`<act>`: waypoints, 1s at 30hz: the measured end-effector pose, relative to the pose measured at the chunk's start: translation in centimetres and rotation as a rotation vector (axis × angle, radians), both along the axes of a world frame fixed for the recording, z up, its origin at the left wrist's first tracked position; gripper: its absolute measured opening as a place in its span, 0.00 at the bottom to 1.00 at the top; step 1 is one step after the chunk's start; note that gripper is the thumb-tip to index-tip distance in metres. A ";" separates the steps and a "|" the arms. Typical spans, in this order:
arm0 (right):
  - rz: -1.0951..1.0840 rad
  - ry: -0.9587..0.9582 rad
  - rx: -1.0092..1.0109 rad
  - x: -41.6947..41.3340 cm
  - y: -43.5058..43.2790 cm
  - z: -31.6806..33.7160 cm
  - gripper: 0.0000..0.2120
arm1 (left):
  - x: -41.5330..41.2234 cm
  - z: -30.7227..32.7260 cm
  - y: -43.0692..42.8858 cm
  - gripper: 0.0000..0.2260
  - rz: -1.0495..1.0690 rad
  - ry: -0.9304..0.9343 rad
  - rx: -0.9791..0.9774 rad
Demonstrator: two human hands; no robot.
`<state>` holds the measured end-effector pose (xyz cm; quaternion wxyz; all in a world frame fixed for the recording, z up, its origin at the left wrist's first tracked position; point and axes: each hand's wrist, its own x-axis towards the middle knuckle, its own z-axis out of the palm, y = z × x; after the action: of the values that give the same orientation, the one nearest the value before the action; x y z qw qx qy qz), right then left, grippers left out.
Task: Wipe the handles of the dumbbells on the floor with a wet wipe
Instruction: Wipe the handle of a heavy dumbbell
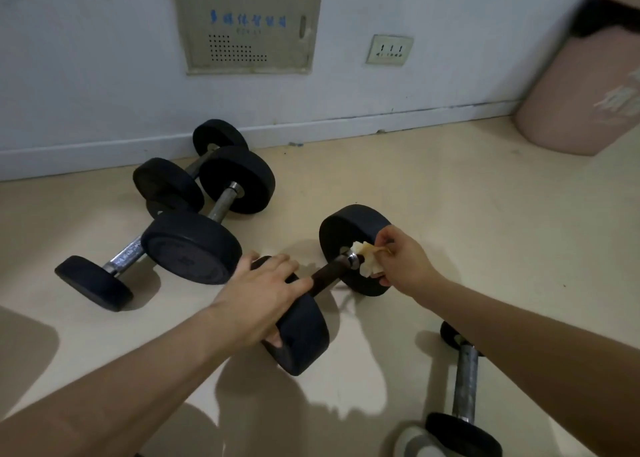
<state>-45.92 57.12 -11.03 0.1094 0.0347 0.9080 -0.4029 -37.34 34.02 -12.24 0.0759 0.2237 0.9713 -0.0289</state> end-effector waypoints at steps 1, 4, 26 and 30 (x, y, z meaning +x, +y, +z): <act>-0.004 0.016 0.000 0.0 0.2 -0.3 0.10 | 0.1 -0.2 0.6 0.39 -0.055 0.011 -0.009; -0.066 0.114 0.017 0.0 1.0 -1.6 0.13 | 0.8 -0.7 2.3 0.36 -0.199 0.064 -0.048; 0.045 0.032 -0.244 5.3 -0.3 -8.5 0.06 | 4.5 -1.9 3.7 0.46 0.196 -0.133 0.287; 0.143 0.091 -0.153 5.0 0.0 -10.0 0.09 | 5.0 -1.8 4.0 0.51 0.280 -0.131 0.303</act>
<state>-40.88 57.12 -21.05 0.0988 -0.0568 0.8788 -0.4634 -32.33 38.07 -13.99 0.1074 0.0970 0.9791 0.1430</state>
